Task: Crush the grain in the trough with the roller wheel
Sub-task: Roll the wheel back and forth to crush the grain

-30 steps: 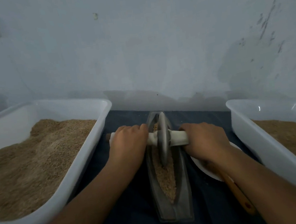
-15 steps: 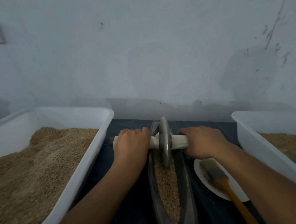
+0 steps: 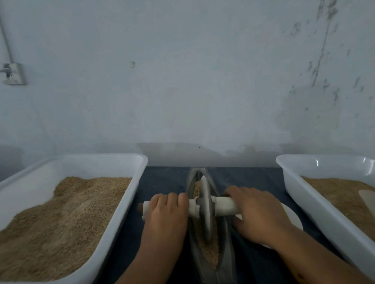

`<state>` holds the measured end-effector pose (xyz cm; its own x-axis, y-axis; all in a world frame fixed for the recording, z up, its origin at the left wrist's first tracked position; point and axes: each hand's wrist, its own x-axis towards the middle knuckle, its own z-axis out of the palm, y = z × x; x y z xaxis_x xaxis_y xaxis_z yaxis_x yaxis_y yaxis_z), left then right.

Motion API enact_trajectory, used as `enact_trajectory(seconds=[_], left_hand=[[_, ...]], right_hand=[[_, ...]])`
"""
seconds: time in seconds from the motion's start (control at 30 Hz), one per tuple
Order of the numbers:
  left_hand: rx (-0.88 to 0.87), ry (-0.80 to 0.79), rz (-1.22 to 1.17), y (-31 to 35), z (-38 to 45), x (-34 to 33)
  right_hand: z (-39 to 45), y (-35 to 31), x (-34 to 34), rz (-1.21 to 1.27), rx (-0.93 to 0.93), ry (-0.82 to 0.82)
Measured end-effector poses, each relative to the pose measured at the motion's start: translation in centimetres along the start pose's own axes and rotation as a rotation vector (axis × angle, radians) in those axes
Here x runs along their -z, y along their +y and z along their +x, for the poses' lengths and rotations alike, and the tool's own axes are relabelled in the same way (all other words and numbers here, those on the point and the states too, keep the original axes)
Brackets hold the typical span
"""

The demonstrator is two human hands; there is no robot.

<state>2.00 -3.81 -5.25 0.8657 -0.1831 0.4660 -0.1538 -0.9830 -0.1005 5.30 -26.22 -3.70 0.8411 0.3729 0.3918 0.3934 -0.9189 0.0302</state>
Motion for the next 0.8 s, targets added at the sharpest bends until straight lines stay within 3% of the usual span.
enact_trajectory(seconds=[0.33, 0.8], left_hand=[[-0.057, 0.022, 0.026, 1.0, -2.4, 1.9], [0.041, -0.021, 0.021, -1.2, 5.2, -1.4]], right_hand=[[-3.6, -0.5, 0.4, 0.049, -0.036, 0.008], [6.2, 1.3, -1.3, -0.067, -0.12, -0.213]])
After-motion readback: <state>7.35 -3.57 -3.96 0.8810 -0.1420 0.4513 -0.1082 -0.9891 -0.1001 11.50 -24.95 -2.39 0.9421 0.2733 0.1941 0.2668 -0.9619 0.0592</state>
